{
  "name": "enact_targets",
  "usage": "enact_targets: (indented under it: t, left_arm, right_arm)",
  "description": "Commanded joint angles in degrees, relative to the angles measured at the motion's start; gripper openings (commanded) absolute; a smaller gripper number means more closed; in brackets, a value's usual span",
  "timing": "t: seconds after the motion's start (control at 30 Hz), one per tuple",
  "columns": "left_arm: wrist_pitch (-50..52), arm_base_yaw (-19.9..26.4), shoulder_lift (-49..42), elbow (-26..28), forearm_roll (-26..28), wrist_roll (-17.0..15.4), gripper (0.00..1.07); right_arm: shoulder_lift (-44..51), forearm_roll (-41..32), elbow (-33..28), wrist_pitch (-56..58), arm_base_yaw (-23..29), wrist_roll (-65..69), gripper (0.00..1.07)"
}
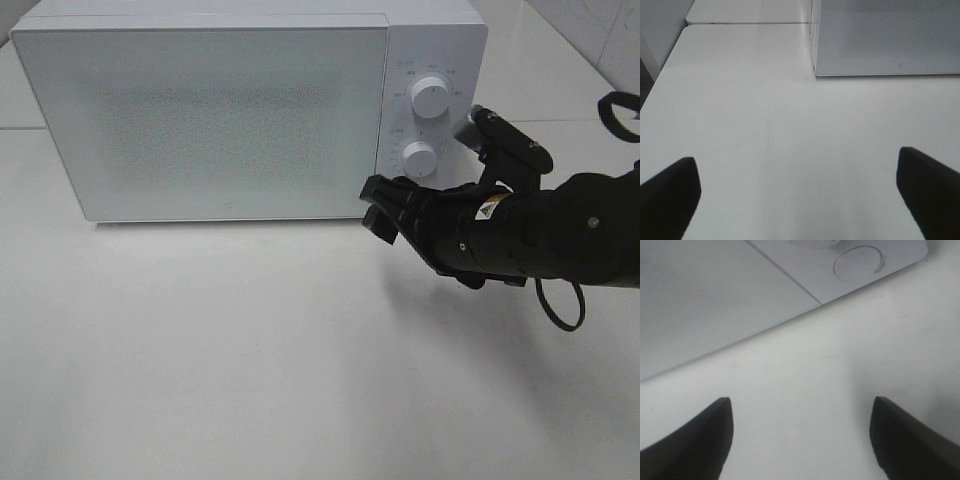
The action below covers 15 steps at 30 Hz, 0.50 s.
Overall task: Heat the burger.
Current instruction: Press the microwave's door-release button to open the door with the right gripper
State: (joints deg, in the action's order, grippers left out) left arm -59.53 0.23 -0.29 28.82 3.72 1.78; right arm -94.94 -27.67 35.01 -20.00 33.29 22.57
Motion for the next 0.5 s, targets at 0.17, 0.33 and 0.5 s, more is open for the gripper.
enact_targets:
  t: [0.17,0.33,0.5]
  left_arm:
    - [0.11,0.11,-1.15,-0.23,0.23,-0.52,1.0]
    - [0.11,0.11,-1.15,-0.23,0.23,-0.52,1.0]
    - [0.11,0.11,-1.15,-0.23,0.23,-0.52,1.0]
  right_arm:
    - [3.15,1.6,3.38,15.3,-0.46,-23.26,0.74]
    - [3.15,7.91,6.02,24.24,-0.46,-26.59,0.74]
    - [5.44,16.96,9.0,37.01,-0.46,-24.29,0.74]
